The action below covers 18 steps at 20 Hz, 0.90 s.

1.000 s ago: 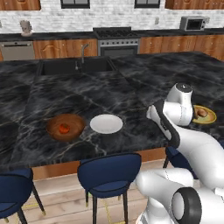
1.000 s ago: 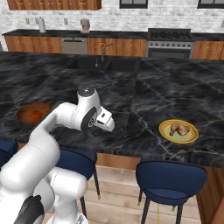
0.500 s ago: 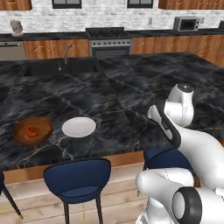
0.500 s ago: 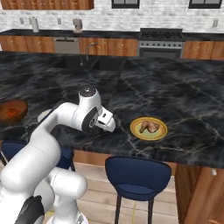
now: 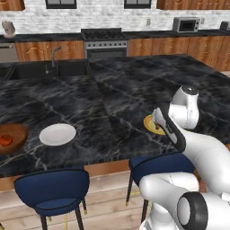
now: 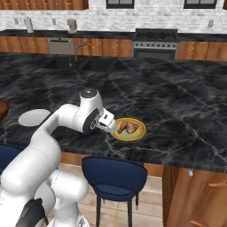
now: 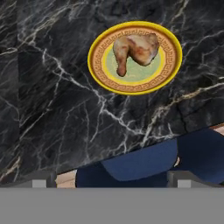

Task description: Pick the chicken drumstick and tomato from their plates and place them in the bowl. Then put the bowl in the fridge.

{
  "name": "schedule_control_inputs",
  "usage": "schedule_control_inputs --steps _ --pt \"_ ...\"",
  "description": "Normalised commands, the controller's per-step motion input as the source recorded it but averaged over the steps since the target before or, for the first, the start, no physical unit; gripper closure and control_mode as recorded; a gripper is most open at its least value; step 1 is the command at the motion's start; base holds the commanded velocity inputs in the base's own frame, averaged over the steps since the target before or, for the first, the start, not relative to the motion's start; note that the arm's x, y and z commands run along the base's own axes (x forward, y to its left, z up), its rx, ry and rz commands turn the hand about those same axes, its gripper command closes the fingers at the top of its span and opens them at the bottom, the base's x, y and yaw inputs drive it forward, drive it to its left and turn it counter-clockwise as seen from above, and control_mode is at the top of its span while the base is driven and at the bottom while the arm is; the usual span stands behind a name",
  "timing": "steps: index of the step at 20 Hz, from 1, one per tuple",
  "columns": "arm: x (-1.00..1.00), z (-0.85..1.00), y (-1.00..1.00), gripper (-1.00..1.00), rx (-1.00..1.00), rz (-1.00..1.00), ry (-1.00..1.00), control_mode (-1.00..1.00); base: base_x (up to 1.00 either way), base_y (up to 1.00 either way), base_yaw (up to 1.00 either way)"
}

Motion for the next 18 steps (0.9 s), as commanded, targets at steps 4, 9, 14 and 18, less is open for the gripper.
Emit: schedule_control_inputs --steps 4,9,14,18 --pt "0.0 0.0 0.0 -1.0 0.0 0.0 0.0 1.0 0.38 -0.44 0.07" --pt "0.0 0.0 0.0 -1.0 0.0 0.0 0.0 1.0 0.25 -0.3 0.07" --pt "0.0 0.0 0.0 -1.0 0.0 0.0 0.0 1.0 0.0 -0.02 0.0" --pt "0.0 0.0 0.0 -1.0 0.0 0.0 0.0 1.0 0.0 0.0 0.0"
